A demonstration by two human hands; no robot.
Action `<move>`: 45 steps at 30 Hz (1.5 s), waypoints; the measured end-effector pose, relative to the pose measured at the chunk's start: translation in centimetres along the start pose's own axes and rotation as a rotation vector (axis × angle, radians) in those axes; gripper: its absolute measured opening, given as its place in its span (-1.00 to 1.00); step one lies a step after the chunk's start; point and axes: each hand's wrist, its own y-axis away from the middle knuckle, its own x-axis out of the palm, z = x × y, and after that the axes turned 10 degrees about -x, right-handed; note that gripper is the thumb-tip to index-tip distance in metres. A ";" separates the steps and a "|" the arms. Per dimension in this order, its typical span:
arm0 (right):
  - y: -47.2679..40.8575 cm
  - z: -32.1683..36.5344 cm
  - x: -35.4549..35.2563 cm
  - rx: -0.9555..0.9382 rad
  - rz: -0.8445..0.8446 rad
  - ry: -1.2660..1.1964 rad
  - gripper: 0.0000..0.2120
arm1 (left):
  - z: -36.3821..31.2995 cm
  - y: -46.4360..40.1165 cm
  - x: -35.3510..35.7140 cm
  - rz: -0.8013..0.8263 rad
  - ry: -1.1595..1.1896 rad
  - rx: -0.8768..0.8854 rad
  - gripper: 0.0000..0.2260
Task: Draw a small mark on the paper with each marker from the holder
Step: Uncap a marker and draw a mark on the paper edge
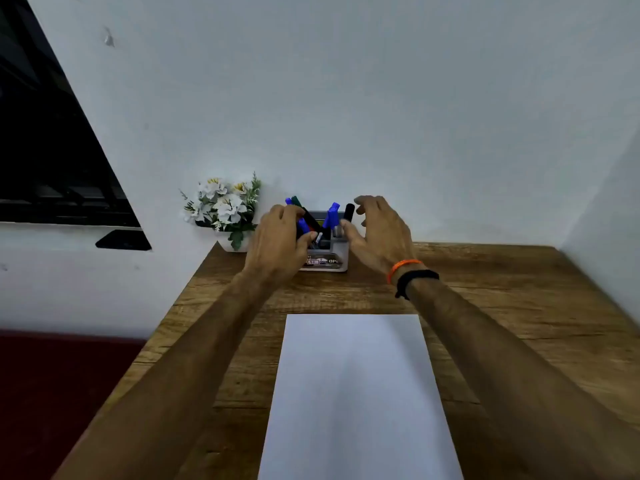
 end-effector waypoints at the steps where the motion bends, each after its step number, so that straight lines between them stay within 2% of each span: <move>1: -0.1 -0.3 0.4 0.019 -0.034 -0.027 -0.57 | 0.1 0.0 0.3 -0.005 0.014 -0.005 -0.61; 4: -0.6 -0.7 0.6 0.079 -0.087 -0.076 -0.62 | 0.4 0.0 0.5 -0.027 0.019 -0.013 -0.61; 11: -1.1 -0.3 0.3 0.188 -0.159 -0.266 -0.85 | 0.4 0.8 0.0 0.028 0.017 -0.020 -0.45; 15: -1.9 0.6 -1.4 0.202 -0.257 -0.327 -0.87 | 0.0 1.3 -1.2 -0.009 0.028 0.003 -0.44; 20: -2.2 3.0 -4.7 0.076 -0.437 -0.515 -0.86 | -1.2 1.4 -2.9 -0.105 0.158 0.054 -0.45; 22: -2.0 4.1 -5.7 0.002 -0.451 -0.555 -0.86 | -2.1 1.5 -3.6 -0.122 0.228 0.066 -0.47; 27: -1.2 5.9 -6.4 0.012 -0.366 -0.666 -0.81 | -4.2 2.3 -5.0 -0.127 0.456 0.038 -0.54; 30: 0.0 6.6 -5.9 0.020 -0.332 -0.701 -0.79 | -4.9 3.5 -5.4 -0.066 0.576 0.013 -0.53; 37: 2.8 6.1 -3.9 0.140 -0.246 -0.793 -0.68 | -4.4 4.9 -4.6 -0.034 0.662 -0.088 -0.52; 41: 4.5 4.6 -2.9 0.230 -0.048 -0.885 -0.83 | -3.8 4.8 -4.4 -0.085 0.694 -0.173 -0.53; 43: 5.3 4.2 -2.2 0.217 0.093 -0.889 -0.85 | -3.3 4.5 -4.1 -0.079 0.752 -0.232 -0.55; 45: 6.1 4.1 -1.8 0.188 0.161 -0.871 -0.83 | -2.8 4.3 -3.9 -0.067 0.814 -0.280 -0.58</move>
